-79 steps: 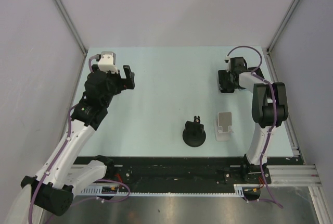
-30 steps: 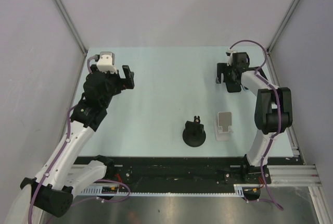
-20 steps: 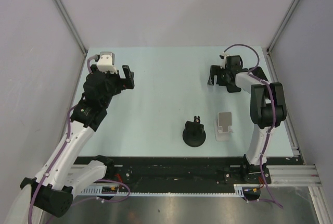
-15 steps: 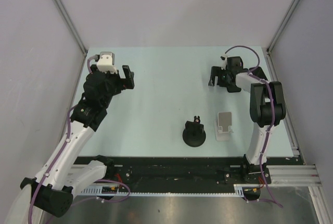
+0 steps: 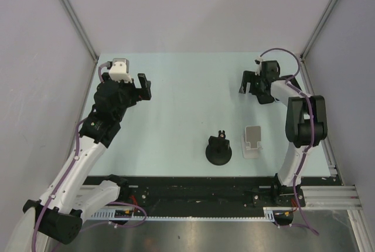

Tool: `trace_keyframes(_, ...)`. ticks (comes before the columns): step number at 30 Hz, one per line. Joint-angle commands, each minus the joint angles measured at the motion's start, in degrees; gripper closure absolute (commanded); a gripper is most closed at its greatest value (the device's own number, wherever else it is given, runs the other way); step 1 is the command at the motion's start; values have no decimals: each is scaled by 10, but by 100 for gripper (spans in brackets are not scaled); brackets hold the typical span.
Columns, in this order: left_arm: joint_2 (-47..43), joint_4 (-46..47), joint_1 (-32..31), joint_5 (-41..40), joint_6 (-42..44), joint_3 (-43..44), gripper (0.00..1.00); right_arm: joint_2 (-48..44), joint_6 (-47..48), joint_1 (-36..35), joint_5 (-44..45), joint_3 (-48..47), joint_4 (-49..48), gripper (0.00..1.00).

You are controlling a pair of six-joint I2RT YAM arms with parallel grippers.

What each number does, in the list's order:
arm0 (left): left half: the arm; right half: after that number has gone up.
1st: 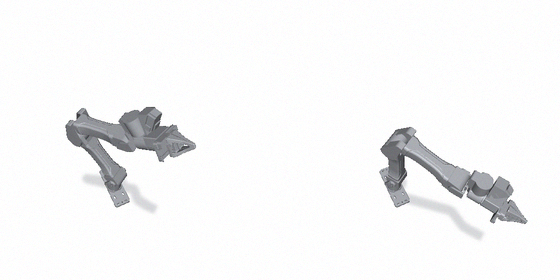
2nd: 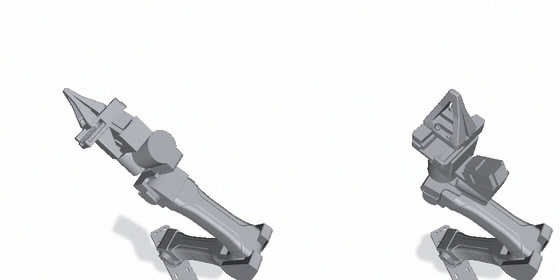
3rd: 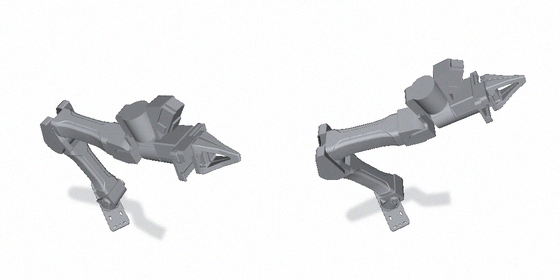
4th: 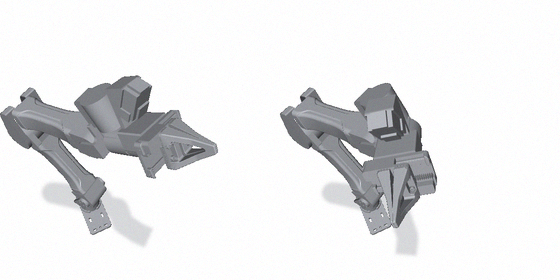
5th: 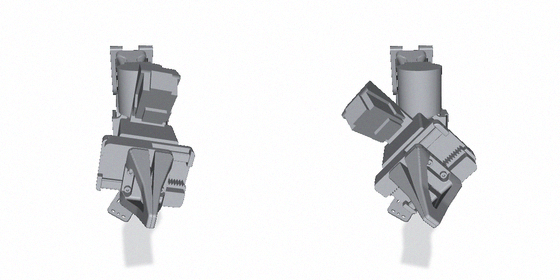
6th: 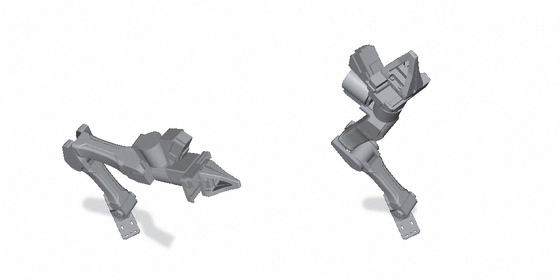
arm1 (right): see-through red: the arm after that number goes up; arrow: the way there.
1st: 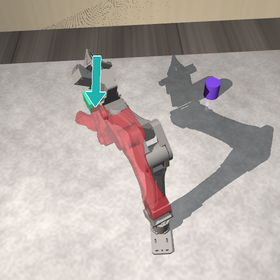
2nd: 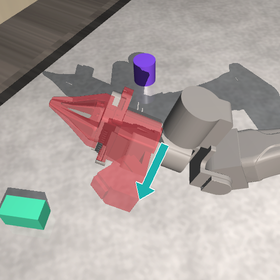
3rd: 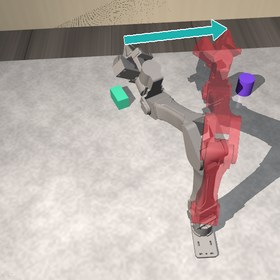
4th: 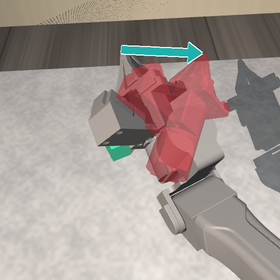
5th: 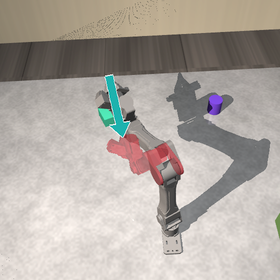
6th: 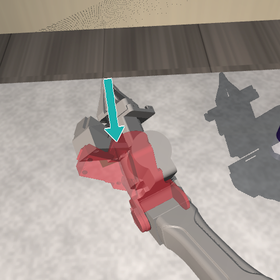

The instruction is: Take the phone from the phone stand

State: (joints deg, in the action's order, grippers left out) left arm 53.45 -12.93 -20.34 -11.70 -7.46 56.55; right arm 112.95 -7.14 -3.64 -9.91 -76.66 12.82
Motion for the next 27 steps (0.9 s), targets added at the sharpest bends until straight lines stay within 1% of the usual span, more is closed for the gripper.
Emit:
trace_keyframes(1, 4, 19, 4, -8, 11, -3, 0, -132, -19, -16, -27, -10, -24, 7)
trace_keyframes(2, 7, 19, 6, -7, 10, -3, 0, -177, -22, -25, -37, -10, -24, 7)
trace_keyframes(4, 17, 20, 10, -6, -3, -4, 0, -219, -26, -34, -36, -9, -15, 2)
trace_keyframes(5, 24, 19, 18, -5, -10, -3, 0, -262, -28, -43, -33, -9, -10, 1)
trace_keyframes(7, 36, 19, 29, -4, -30, -5, 0, -306, -25, -57, -25, 2, -3, 0)
trace_keyframes(10, 69, 20, 61, 6, -56, 0, 0, -389, -26, -74, -10, 36, 3, 0)
trace_keyframes(15, 157, 19, 128, 22, -88, 28, 0, -539, -56, -110, 12, 111, -6, 0)
trace_keyframes(17, 186, 19, 160, 36, -105, 39, 0, -578, -57, -132, 27, 123, 0, 0)
trace_keyframes(19, 228, 19, 183, 49, -120, 57, 0, -628, -49, -141, 39, 136, 20, 0)
trace_keyframes(20, 241, 19, 201, 46, -124, 63, 0, -642, -43, -141, 45, 140, 31, 0)
trace_keyframes(21, 268, 19, 202, 41, -126, 76, 0, -659, -35, -142, 52, 143, 55, 0)
trace_keyframes(22, 280, 19, 218, 34, -123, 85, 0, -688, -15, -141, 76, 149, 66, 0)
trace_keyframes(24, 307, 20, 226, 21, -109, 114, 0, -722, 7, -141, 98, 160, 89, 0)
trace_keyframes(25, 334, 19, 227, 18, -105, 124, 0, -739, 28, -141, 144, 177, 94, 0)
trace_keyframes(26, 351, 19, 227, 13, -101, 134, 0, -773, 41, -141, 160, 186, 98, 0)
trace_keyframes(27, 364, 19, 228, 11, -99, 153, 0, -787, 54, -141, 172, 197, 103, 0)
